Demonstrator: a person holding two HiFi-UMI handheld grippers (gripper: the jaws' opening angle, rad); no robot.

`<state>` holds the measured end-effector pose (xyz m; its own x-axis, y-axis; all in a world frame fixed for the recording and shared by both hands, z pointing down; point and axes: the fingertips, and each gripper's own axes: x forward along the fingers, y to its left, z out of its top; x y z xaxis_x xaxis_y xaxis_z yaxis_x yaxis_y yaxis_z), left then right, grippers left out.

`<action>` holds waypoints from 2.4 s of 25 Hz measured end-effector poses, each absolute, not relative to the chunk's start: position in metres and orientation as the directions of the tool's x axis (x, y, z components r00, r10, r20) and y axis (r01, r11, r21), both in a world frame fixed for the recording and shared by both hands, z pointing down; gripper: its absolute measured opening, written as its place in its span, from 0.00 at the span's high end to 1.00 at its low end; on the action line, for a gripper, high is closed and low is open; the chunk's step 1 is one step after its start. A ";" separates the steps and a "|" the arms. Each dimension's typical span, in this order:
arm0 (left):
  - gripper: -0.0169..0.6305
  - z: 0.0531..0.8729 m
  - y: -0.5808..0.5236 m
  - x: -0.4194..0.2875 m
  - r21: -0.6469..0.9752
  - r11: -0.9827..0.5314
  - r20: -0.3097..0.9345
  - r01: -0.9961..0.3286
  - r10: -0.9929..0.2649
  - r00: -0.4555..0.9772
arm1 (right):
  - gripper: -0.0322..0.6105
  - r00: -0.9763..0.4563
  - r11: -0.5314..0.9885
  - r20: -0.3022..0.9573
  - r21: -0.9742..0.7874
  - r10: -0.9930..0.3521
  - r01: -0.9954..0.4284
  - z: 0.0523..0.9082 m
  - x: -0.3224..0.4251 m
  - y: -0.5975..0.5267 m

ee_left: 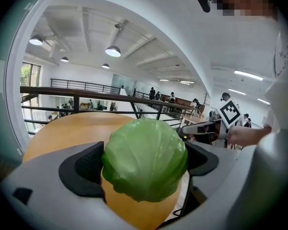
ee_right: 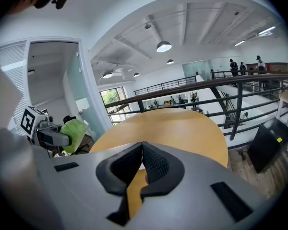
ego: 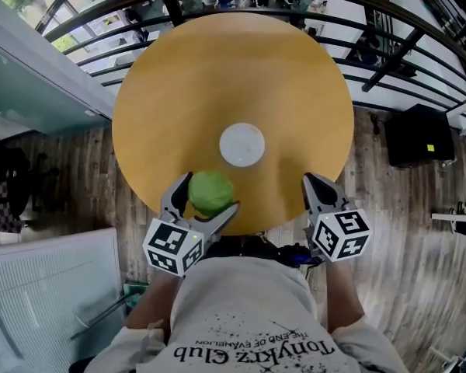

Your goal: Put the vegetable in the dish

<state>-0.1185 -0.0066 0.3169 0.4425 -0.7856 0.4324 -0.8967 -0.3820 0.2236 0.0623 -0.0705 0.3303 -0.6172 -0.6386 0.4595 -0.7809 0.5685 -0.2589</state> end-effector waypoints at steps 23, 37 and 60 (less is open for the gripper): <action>0.20 0.397 -0.080 -0.125 0.216 -0.429 0.546 -0.877 -0.691 0.473 | 0.91 -0.595 0.532 0.522 -0.286 -0.611 -0.797 0.385 0.042 -0.112; 0.20 0.452 -0.135 -0.116 0.183 -0.457 0.620 -0.871 -0.633 0.463 | 0.91 -0.578 0.508 0.566 -0.297 -0.589 -0.809 0.424 0.053 -0.143; 0.20 0.519 -0.176 -0.101 0.132 -0.545 0.709 -0.828 -0.531 0.463 | 0.91 -0.544 0.433 0.590 -0.334 -0.597 -0.837 0.464 0.064 -0.150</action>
